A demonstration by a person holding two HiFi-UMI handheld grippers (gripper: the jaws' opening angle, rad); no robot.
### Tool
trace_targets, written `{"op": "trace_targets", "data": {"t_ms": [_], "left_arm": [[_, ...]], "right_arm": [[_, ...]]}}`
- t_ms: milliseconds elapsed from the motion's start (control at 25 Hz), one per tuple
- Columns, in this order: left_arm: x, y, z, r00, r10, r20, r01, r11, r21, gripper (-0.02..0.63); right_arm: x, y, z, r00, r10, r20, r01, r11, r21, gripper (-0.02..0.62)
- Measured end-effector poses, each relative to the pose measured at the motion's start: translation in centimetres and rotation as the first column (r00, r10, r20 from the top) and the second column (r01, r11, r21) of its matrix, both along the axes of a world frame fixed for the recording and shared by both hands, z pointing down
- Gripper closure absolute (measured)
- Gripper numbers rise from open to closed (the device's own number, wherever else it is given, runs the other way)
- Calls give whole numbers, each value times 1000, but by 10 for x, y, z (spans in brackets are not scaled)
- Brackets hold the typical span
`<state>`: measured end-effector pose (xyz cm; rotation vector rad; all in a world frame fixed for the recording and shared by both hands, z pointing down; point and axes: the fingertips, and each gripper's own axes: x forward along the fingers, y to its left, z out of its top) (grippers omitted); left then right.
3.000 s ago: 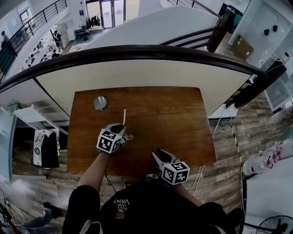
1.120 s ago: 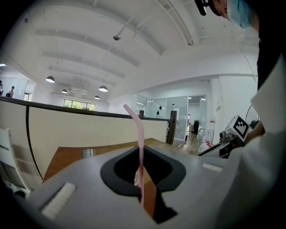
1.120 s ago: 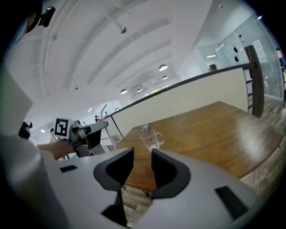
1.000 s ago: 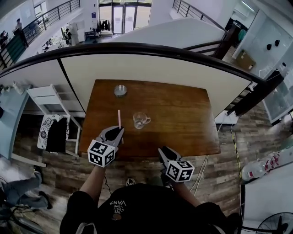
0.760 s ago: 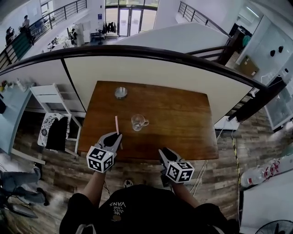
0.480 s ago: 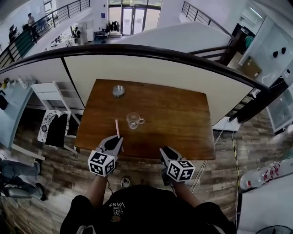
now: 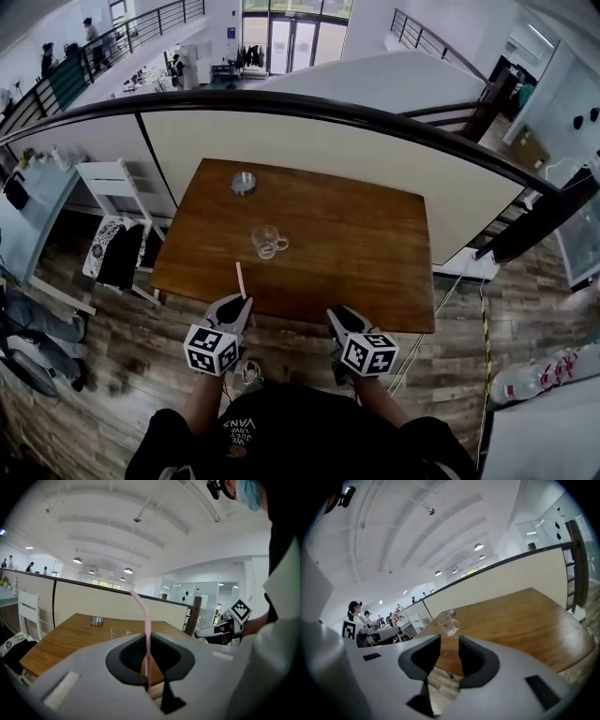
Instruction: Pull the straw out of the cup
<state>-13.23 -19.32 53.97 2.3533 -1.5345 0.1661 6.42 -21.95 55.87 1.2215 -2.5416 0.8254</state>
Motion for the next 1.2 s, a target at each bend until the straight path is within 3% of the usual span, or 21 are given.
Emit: {"op": "trace_targets", "data": {"t_ms": [440, 800, 960, 1200], "left_arm": [[38, 52, 15, 997, -72, -24, 71, 997, -31, 569], [64, 76, 22, 997, -71, -18, 70, 997, -32, 569], [70, 83, 25, 997, -80, -18, 79, 996, -41, 569], [72, 88, 27, 997, -81, -21, 80, 996, -40, 569]], "right_arm": [[27, 36, 12, 997, -78, -7, 78, 997, -16, 474], [44, 63, 26, 992, -122, -24, 121, 992, -43, 543], [48, 69, 28, 988, -147, -52, 145, 989, -43, 578], [45, 78, 30, 968, -200, -152, 200, 980, -18, 583]]}}
